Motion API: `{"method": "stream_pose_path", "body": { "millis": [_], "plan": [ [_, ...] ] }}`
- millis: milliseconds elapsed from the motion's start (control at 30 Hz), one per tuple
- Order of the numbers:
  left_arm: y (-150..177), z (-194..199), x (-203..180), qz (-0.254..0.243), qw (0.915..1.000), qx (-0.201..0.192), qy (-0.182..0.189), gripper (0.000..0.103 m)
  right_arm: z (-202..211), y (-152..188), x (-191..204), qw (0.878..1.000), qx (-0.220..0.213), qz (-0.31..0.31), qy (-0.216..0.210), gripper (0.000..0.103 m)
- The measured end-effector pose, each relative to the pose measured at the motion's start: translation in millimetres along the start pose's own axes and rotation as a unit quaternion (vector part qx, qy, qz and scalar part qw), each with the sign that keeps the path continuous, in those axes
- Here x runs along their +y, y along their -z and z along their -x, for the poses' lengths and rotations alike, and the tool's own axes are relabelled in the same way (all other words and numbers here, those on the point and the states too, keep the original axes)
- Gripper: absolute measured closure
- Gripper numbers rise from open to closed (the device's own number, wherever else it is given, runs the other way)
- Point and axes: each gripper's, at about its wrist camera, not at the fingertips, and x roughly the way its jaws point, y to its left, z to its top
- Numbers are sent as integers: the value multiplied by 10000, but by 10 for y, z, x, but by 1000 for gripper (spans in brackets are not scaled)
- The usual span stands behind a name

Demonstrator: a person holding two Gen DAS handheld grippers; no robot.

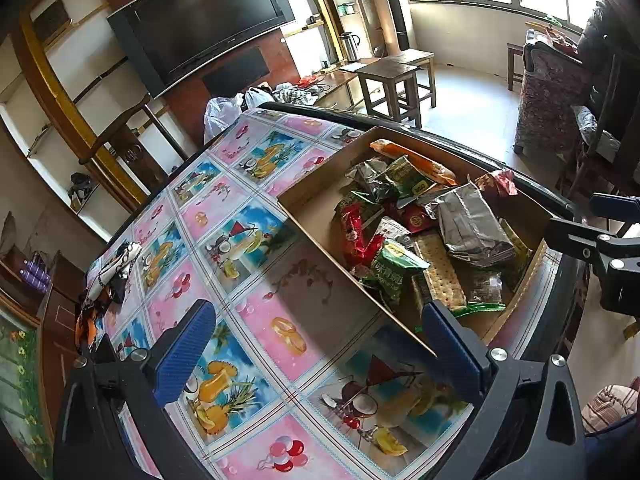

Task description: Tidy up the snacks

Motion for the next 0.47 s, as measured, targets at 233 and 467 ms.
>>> {"method": "stream_pose_path", "body": {
  "millis": [233, 467],
  "plan": [
    [-42, 3, -47, -55, 10000, -23, 51, 1, 10, -2, -58, 10000, 3, -50, 50, 15],
    [-74, 39, -73, -79, 9999, -120, 91, 1, 22, -11, -93, 10000, -22, -62, 37, 15]
  ]
}}
